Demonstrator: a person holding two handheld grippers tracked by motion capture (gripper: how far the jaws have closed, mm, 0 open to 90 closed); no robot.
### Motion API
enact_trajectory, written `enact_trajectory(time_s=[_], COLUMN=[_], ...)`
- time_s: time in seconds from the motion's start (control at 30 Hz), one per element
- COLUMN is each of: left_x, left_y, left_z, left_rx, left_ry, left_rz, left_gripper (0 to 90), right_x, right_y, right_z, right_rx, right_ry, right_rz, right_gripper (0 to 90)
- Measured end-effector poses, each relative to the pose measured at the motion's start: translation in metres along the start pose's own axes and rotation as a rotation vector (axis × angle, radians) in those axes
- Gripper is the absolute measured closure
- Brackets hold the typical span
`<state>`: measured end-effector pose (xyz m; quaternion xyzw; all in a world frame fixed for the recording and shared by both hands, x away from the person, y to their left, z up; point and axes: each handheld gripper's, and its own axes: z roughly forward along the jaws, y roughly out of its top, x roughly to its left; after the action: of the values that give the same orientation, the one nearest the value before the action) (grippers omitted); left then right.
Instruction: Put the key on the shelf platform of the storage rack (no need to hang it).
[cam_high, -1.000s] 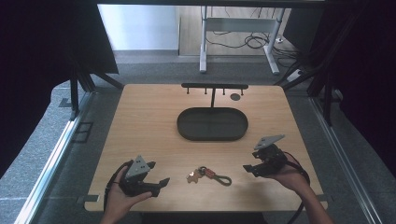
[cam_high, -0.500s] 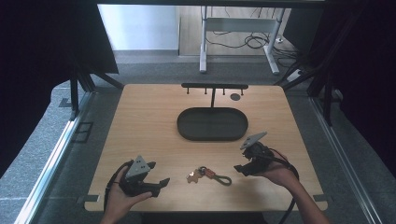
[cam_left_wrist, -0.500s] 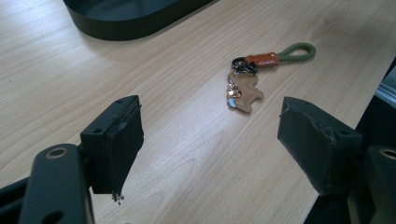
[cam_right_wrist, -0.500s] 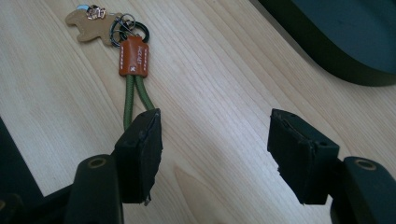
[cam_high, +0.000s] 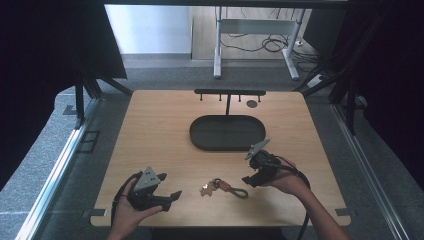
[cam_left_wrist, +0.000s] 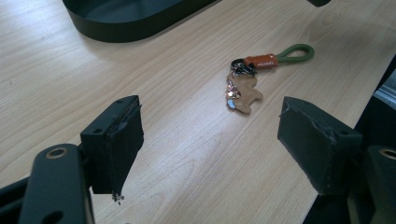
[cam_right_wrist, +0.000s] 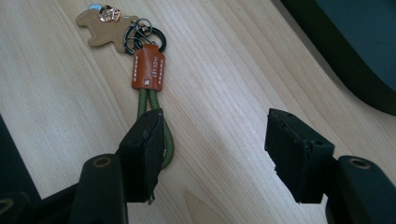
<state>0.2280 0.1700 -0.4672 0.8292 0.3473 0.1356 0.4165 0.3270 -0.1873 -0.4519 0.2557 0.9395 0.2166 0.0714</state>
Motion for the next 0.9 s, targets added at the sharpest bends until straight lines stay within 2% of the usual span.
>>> enact_trajectory(time_s=[0.4, 0.73, 0.9], left_x=[0.000, 0.000, 0.001], left_y=[0.000, 0.000, 0.000], left_z=[0.000, -0.002, -0.003], left_rx=[-0.004, -0.007, -0.009], left_ry=[-0.003, -0.013, -0.013], left_rz=[0.001, 0.001, 0.000], left_gripper=[22.6, 22.6, 22.6], right_x=[0.002, 0.006, 0.008], right_y=[0.012, 0.025, 0.030], right_z=[0.015, 0.029, 0.036], right_rx=[0.030, 0.075, 0.095], right_ry=[0.023, 0.032, 0.052], right_rz=[-0.031, -0.053, -0.066], right_gripper=[40.9, 43.3, 45.0])
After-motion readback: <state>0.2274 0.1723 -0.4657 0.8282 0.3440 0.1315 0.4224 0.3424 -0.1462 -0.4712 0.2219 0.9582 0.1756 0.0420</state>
